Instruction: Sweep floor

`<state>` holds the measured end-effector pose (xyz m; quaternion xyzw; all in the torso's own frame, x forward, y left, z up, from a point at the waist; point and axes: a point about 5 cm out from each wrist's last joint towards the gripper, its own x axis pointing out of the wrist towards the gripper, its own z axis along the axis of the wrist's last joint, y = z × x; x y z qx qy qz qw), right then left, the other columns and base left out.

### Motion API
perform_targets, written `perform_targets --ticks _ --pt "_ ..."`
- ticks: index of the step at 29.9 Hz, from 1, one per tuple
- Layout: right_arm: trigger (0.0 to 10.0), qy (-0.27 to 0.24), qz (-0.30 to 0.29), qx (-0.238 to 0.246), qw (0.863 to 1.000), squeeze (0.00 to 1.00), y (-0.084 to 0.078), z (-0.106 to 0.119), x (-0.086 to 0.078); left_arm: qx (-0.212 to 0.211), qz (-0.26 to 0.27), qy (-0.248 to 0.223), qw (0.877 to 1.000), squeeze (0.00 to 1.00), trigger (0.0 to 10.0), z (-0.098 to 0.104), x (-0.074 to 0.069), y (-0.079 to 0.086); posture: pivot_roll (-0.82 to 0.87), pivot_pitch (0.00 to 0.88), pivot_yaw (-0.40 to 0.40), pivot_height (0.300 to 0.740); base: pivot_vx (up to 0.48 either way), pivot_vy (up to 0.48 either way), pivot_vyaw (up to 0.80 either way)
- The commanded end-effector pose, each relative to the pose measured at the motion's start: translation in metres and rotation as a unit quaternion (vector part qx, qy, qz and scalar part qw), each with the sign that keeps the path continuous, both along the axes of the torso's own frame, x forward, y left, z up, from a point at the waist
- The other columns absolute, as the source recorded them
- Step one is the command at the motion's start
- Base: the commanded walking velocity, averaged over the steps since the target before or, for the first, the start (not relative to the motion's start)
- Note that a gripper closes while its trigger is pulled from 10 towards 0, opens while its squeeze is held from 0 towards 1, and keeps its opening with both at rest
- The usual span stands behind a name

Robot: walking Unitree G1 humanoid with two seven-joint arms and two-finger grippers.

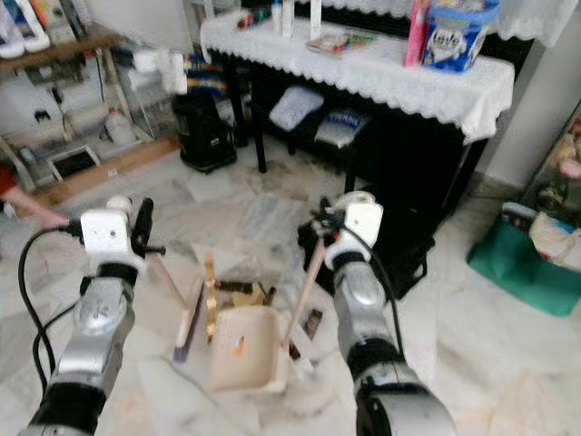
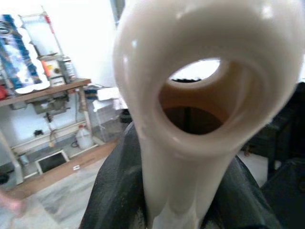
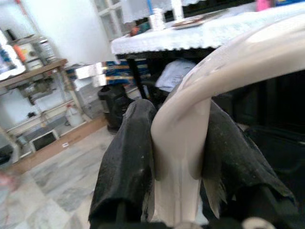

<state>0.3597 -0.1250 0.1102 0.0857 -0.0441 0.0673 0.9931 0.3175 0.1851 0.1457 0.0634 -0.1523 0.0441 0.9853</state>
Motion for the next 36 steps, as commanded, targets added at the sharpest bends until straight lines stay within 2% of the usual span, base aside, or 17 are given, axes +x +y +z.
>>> perform_targets --ticks 1,17,20,25,36 --pt "10.0 -0.033 -0.006 0.003 0.999 0.0 -0.0026 0.0163 0.0055 0.006 0.002 -0.029 1.0 0.0 10.0 0.0132 0.0016 0.0017 0.02 0.0 0.066 0.74 0.0 0.0 -0.8" --pt "10.0 -0.043 -0.008 0.005 0.999 0.0 -0.0043 0.0223 0.0077 0.008 0.007 -0.031 0.999 0.0 10.0 0.0133 0.0019 0.0019 0.02 0.0 0.059 0.74 0.0 0.0 -0.8" --pt "10.0 -0.045 -0.009 0.003 0.999 0.0 -0.0052 0.0239 0.0084 0.029 0.007 -0.033 0.999 0.0 10.0 0.0132 0.0022 0.0009 0.01 0.0 0.059 0.74 0.0 -0.321 -0.8" --pt "10.0 -0.047 -0.011 0.0 0.999 0.0 -0.007 0.0237 0.0081 0.02 0.006 -0.033 0.999 0.0 10.0 0.0126 0.0023 0.0 0.01 0.0 0.06 0.74 0.0 -0.447 -0.8" --pt "10.0 -0.051 -0.014 -0.002 0.999 0.0 -0.0097 0.0258 0.0087 0.019 0.008 -0.036 0.999 0.0 10.0 0.0147 0.0036 0.0008 0.01 0.0 0.059 0.74 0.0 0.0 -0.8"
